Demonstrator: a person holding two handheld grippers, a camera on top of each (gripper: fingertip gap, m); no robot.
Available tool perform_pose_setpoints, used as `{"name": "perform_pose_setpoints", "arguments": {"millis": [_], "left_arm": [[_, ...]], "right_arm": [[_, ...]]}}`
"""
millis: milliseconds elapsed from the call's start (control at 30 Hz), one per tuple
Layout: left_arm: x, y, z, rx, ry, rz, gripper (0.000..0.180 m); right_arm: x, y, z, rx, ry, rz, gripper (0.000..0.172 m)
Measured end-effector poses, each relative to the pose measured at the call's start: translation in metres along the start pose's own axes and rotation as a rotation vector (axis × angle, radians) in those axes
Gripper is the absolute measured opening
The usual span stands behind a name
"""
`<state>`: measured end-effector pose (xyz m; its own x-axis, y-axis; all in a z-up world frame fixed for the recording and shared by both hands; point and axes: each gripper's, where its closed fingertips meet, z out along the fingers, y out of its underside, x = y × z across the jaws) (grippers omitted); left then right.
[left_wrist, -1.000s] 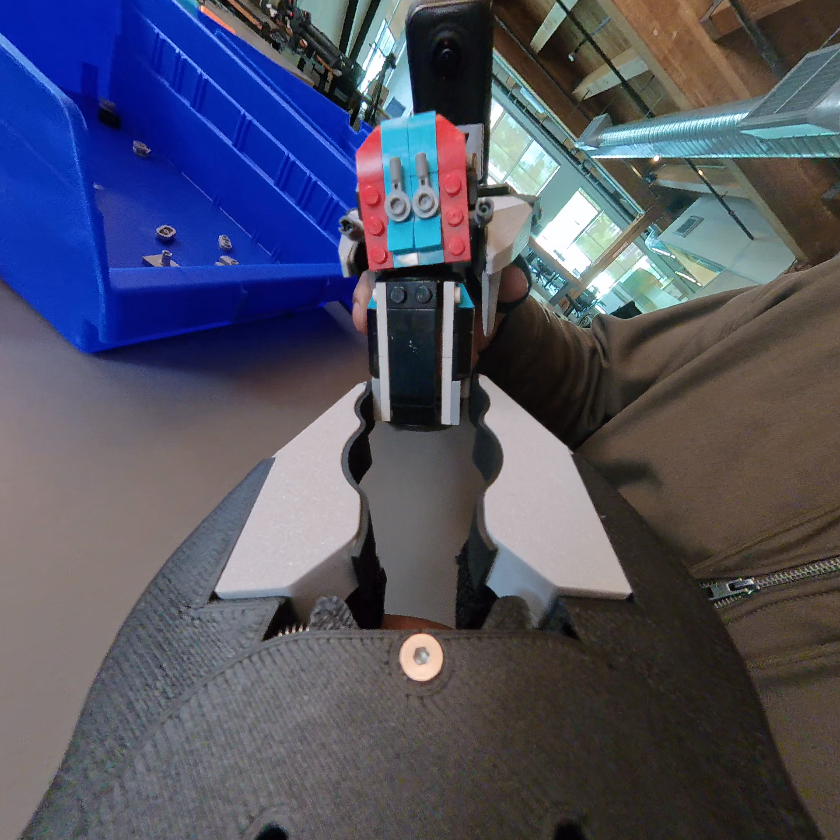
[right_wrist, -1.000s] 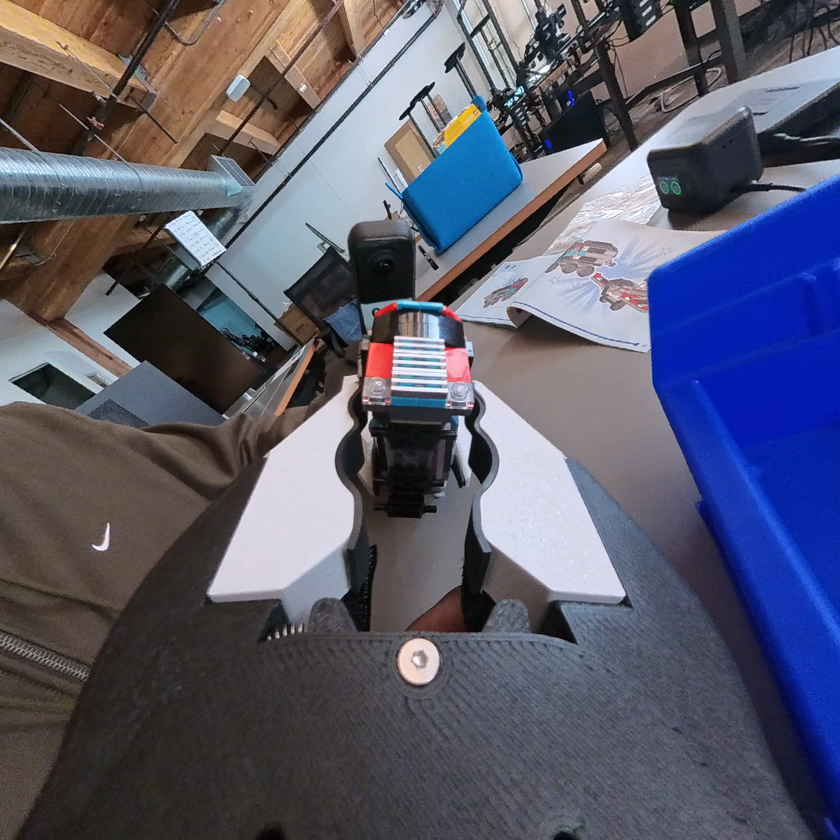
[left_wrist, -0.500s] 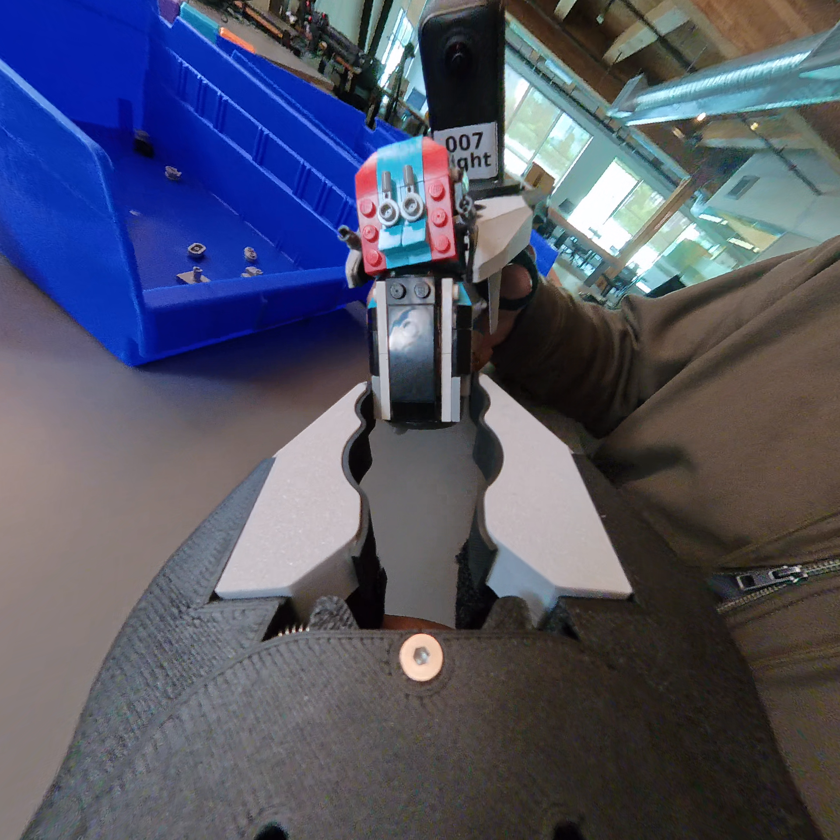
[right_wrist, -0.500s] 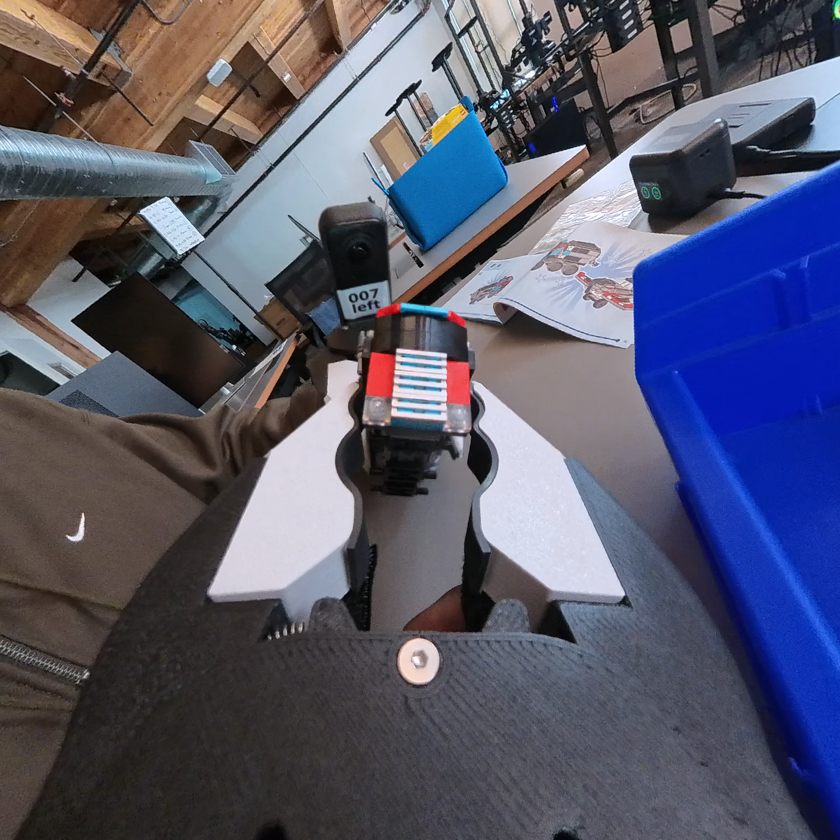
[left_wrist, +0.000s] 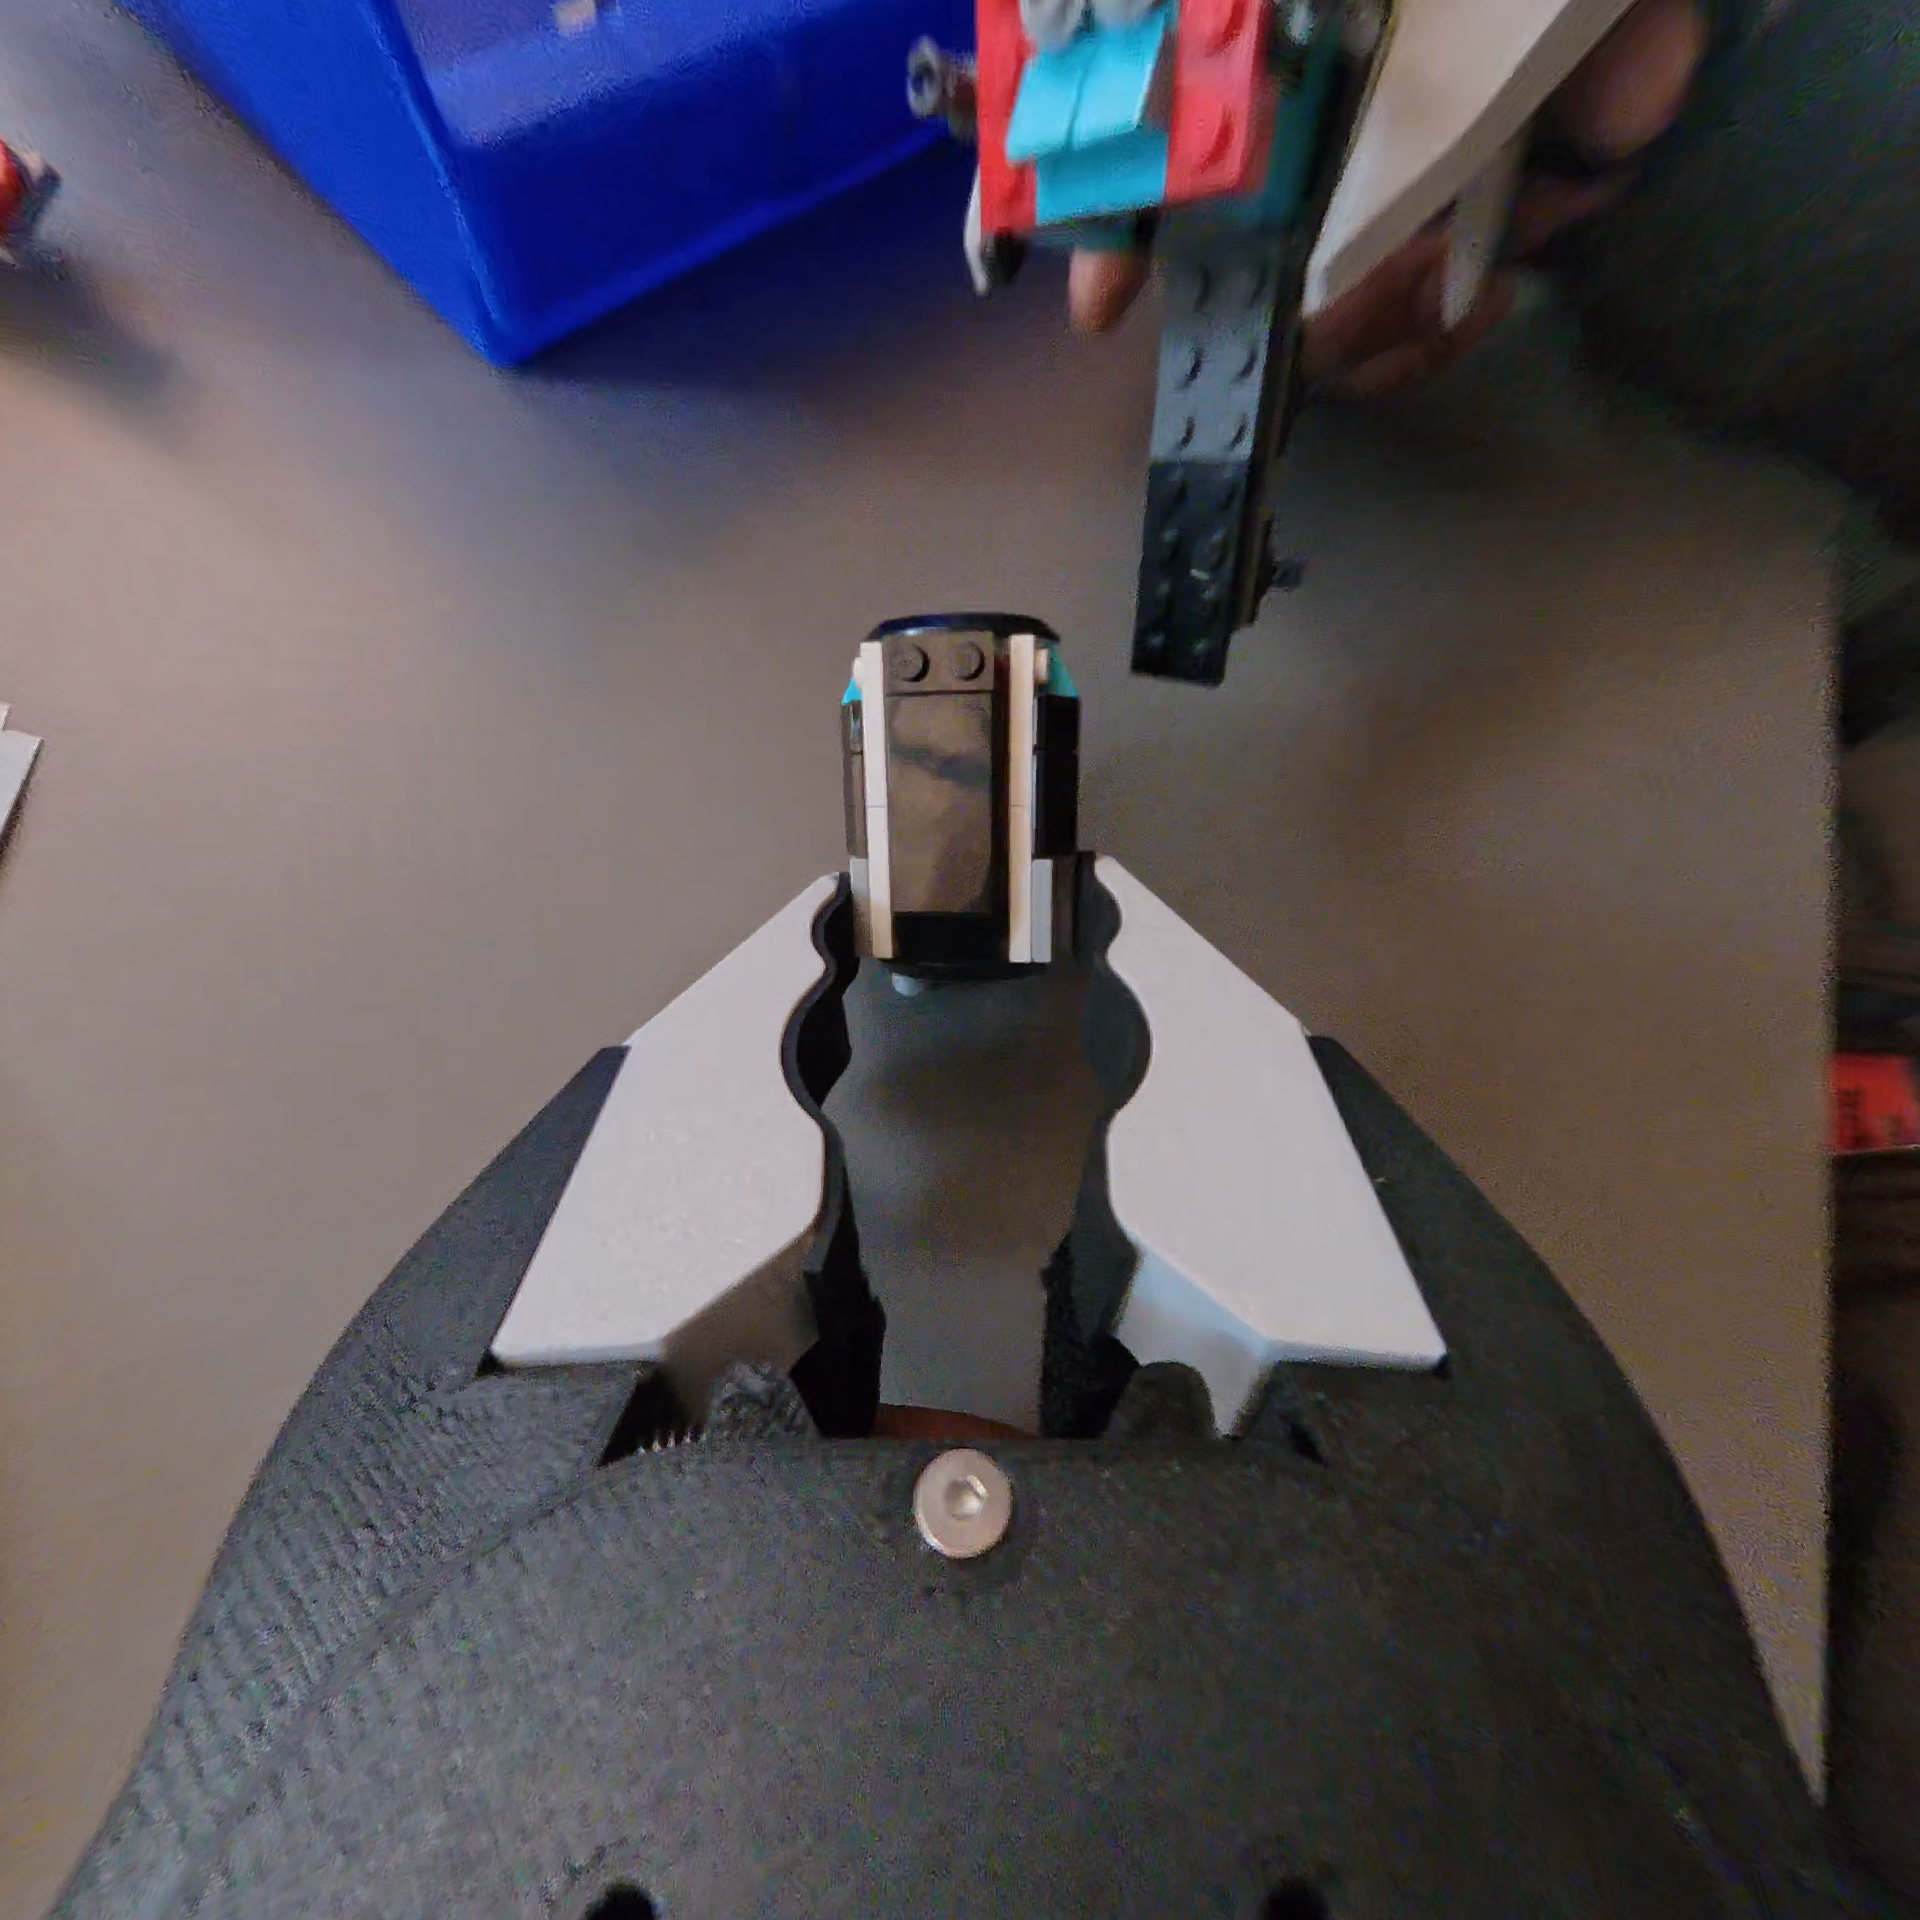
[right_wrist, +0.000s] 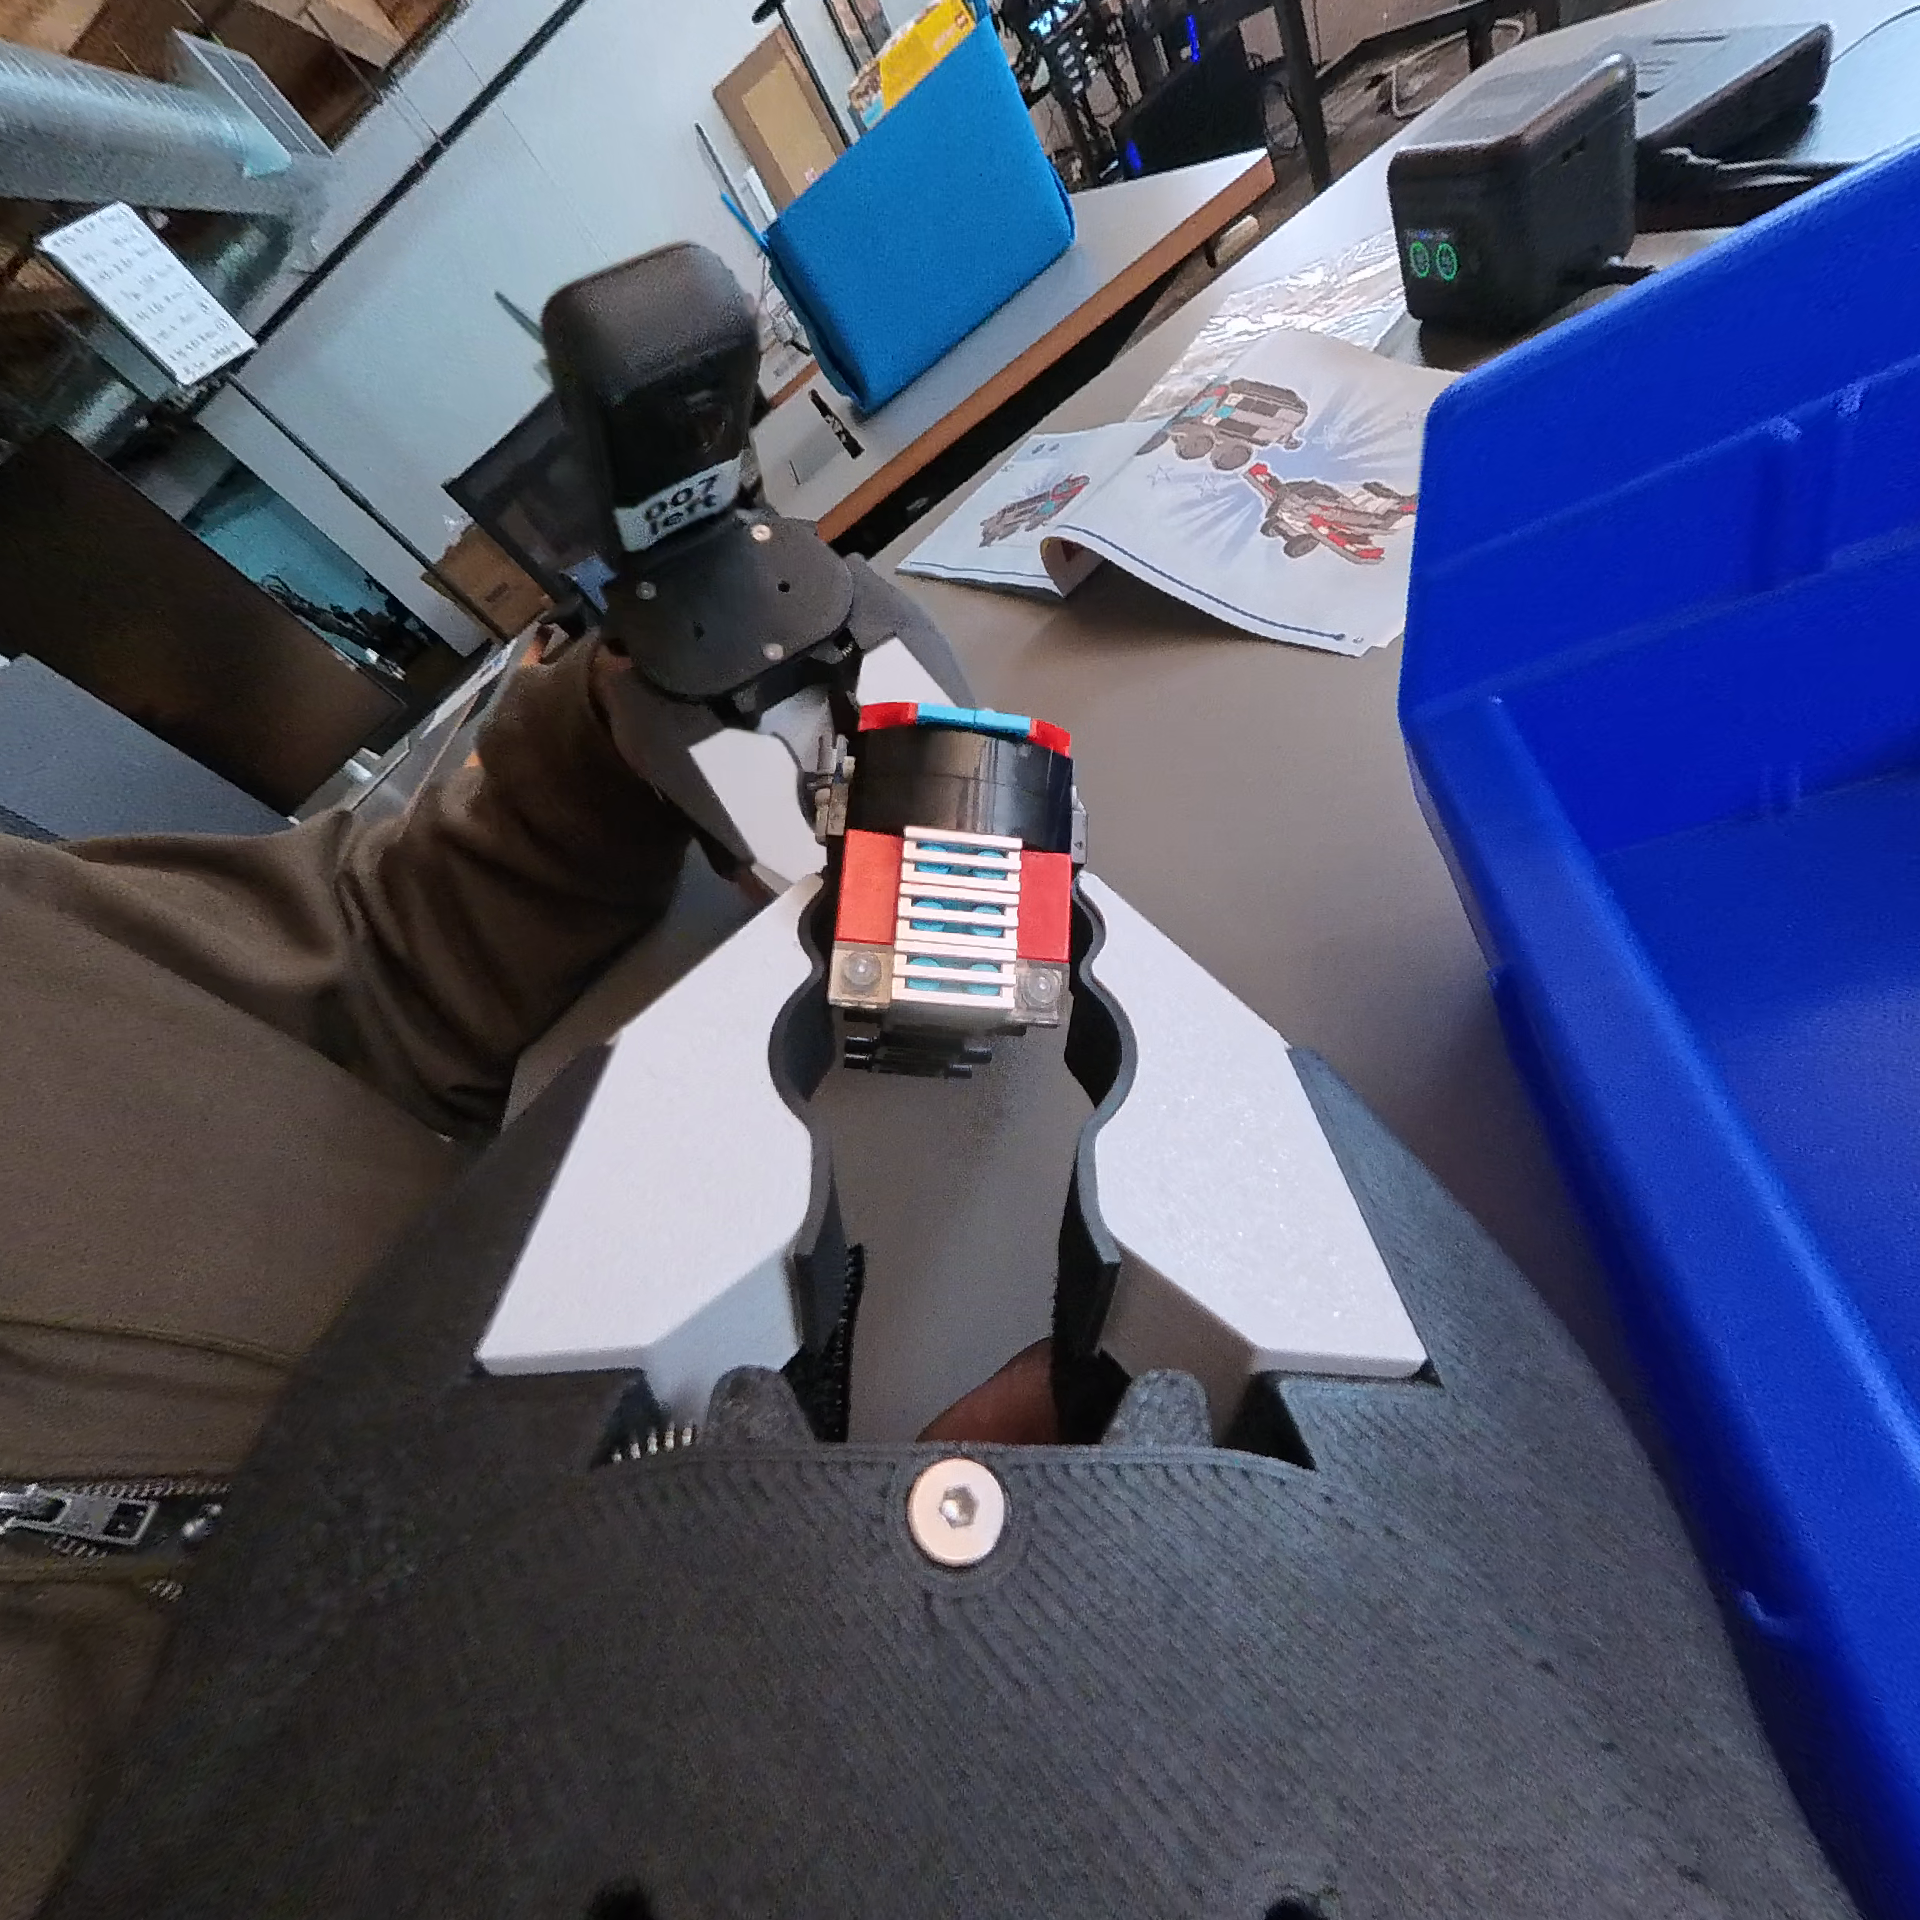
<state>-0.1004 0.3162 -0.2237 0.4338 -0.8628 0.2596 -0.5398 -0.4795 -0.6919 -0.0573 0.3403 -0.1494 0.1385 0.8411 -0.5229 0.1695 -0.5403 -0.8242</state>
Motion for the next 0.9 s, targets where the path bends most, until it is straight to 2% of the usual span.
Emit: {"name": "perform_pose_setpoints", "arguments": {"millis": [233,333,433,567,633,767,900], "left_arm": [[0.007,0.007,0.003,-0.079,-0.050,0.096,0.043],[0.013,0.003,-0.002,-0.051,-0.015,0.094,0.062],[0.016,-0.016,-0.016,0.064,0.029,0.070,0.068],[0.045,-0.051,-0.026,0.268,0.223,0.009,0.063],[0.055,-0.062,-0.025,0.322,0.269,0.006,0.060],[0.056,-0.081,-0.026,0.421,0.185,0.072,0.055],[0.042,-0.086,-0.019,0.399,-0.062,0.198,0.053]], "right_arm": [[0.001,0.002,0.001,-0.020,0.004,-0.012,0.042],[-0.001,0.001,0.000,-0.013,-0.017,-0.005,0.042],[-0.008,-0.003,-0.002,0.006,-0.064,0.007,0.042],[-0.019,-0.013,-0.004,0.057,-0.127,0.006,0.042],[-0.023,-0.017,-0.005,0.083,-0.145,0.006,0.042],[-0.019,-0.021,-0.002,0.108,-0.096,0.018,0.042],[-0.005,-0.028,-0.002,0.149,0.009,0.059,0.042]]}}
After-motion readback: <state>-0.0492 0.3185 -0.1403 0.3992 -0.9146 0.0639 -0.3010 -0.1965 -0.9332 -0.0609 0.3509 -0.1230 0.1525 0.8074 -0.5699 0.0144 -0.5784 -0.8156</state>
